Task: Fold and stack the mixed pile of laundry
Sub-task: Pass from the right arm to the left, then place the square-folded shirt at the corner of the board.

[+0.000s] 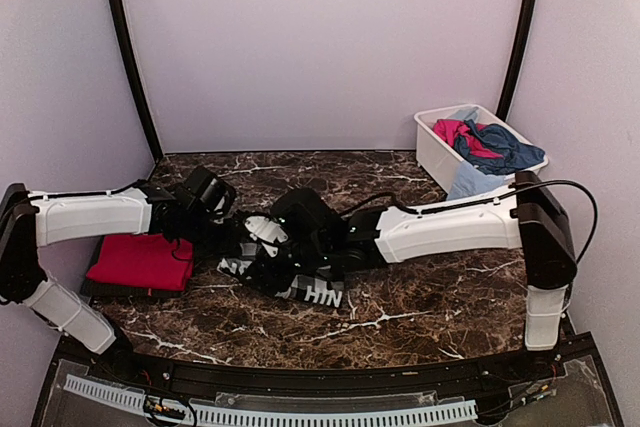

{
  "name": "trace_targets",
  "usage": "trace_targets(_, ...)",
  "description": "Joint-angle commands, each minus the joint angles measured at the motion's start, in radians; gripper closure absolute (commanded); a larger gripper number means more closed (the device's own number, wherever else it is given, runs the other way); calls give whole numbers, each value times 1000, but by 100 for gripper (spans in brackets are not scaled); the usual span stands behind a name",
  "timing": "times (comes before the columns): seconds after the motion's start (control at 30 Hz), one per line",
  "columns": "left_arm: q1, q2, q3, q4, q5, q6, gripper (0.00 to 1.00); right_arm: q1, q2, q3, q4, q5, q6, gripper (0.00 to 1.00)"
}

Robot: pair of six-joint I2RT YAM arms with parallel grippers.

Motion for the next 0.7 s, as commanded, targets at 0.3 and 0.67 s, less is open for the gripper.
trace_targets(0.3,47,-235,195,-512,-394,348,100,-89,-304,-241,106,-29,66,23)
trace_targets(0.67,75,-274,369,-651,-475,456,100,-94,-330,-279,142,-25,58,23)
